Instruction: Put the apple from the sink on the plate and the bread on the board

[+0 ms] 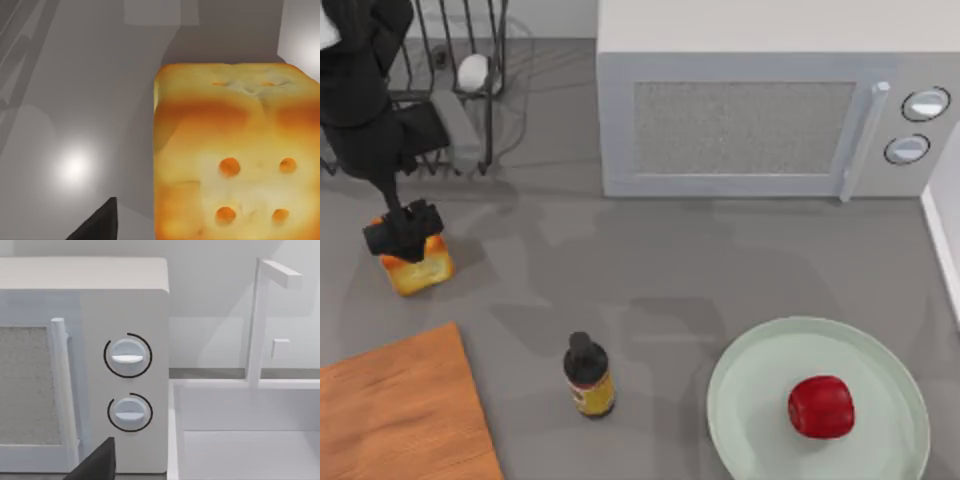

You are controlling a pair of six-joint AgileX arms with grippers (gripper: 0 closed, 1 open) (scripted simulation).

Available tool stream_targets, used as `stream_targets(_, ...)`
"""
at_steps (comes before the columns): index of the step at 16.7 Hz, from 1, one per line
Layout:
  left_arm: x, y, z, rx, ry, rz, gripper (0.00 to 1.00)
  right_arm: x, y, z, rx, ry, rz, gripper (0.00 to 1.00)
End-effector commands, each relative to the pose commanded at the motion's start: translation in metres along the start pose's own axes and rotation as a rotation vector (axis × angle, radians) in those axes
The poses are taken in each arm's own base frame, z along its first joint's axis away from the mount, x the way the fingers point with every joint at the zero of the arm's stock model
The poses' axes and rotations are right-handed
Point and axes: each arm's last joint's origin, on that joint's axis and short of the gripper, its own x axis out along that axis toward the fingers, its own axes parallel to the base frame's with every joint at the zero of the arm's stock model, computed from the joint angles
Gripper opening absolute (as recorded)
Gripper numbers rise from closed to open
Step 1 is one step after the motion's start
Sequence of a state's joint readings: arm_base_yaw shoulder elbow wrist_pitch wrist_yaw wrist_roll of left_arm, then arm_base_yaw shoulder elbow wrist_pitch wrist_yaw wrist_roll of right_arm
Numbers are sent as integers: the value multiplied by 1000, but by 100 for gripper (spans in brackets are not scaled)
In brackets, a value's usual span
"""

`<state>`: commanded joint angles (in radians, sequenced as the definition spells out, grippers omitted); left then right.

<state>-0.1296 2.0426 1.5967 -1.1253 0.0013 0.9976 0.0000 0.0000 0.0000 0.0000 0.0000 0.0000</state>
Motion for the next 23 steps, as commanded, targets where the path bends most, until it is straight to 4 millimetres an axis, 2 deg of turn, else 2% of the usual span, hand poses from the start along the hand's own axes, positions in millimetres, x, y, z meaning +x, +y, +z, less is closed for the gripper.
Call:
stream_targets(5, 5, -1, 1, -1, 1, -1, 100, 0, 0, 0, 0, 0, 0, 100)
stream_targets(11, 58, 1, 1, -1, -3, 4, 100, 0, 0, 0, 0, 0, 0, 100)
stream_targets(13, 69, 0, 0, 0, 0, 1, 100, 0, 0, 0, 0, 0, 0, 100)
stream_targets(17, 70, 0, 0, 0, 0, 0, 100, 0, 0, 0, 0, 0, 0, 100)
stream_targets(23, 70, 0, 0, 0, 0, 0, 55, 0, 0, 0, 0, 0, 0, 100)
